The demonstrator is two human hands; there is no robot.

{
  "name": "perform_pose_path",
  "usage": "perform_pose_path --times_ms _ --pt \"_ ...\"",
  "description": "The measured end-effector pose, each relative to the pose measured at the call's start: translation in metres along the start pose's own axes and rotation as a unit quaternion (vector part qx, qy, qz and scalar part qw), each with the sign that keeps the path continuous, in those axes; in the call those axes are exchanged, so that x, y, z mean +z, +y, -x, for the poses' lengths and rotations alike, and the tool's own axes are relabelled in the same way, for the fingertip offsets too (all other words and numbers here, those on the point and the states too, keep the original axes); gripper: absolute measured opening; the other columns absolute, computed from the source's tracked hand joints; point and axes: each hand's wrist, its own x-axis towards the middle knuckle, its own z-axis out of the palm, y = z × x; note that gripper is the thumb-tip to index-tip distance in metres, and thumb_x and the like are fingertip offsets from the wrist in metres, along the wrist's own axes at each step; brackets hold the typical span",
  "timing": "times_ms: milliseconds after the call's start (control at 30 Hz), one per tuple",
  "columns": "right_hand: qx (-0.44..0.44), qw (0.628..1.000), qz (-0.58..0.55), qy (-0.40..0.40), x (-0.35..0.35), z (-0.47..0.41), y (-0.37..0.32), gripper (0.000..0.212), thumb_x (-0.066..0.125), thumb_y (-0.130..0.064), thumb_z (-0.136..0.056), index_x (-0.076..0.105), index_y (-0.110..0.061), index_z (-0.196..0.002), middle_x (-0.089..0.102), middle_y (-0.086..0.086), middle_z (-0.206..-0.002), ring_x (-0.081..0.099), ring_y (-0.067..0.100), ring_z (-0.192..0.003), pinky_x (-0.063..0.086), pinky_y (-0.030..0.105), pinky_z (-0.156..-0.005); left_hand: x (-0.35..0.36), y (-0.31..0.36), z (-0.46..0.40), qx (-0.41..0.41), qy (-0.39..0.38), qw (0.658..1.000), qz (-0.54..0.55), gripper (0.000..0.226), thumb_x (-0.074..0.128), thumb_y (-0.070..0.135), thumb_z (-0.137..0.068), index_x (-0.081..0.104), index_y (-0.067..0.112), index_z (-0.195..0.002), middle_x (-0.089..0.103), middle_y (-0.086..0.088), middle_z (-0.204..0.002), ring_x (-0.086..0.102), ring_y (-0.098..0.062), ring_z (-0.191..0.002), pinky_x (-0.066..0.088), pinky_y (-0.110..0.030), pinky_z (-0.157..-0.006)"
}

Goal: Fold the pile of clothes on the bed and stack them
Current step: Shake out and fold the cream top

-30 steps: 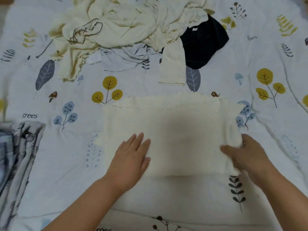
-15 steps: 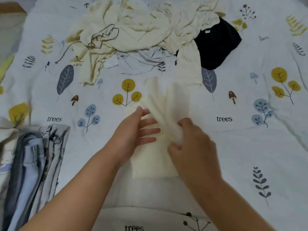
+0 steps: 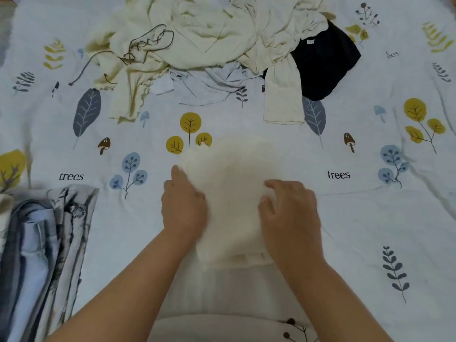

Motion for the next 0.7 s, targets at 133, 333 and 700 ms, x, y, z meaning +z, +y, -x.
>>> perform_pose_path --times_ms 133,333,700 --pt "0.112 0.983 0.061 -0.129 0.018 -0.005 0.008 0.062 0.033 -0.045 -0.097 0.003 -0.029 -0.149 0.002 0.009 -0.156 0.011 0.030 -0.141 0.026 0.044 -0.107 0.018 0.002 0.016 0.065 0.022 0.994 -0.090 0.067 0.039 0.037 -0.093 0.004 0.024 -0.149 0.012 -0.014 -0.153 0.022 -0.034 -0.136 0.025 -0.049 -0.106" --pt "-0.006 0.977 0.191 -0.093 0.056 0.029 0.027 0.076 0.043 -0.057 -0.088 -0.002 -0.038 -0.147 0.001 0.025 -0.154 0.016 0.043 -0.139 0.039 0.048 -0.100 0.038 -0.046 0.027 0.226 -0.039 0.947 -0.224 0.061 0.018 0.063 -0.090 -0.019 0.044 -0.135 -0.032 0.001 -0.147 -0.013 -0.034 -0.143 -0.003 -0.050 -0.114" --pt "0.025 0.991 0.042 -0.121 0.045 0.007 0.049 0.069 0.030 -0.054 -0.093 -0.010 -0.039 -0.147 0.002 0.004 -0.157 0.016 0.024 -0.140 0.027 0.040 -0.107 0.030 -0.033 0.018 0.140 -0.046 0.989 -0.031 0.089 0.053 0.043 -0.088 -0.006 0.015 -0.149 -0.007 -0.004 -0.156 0.016 -0.025 -0.142 0.024 -0.040 -0.110"
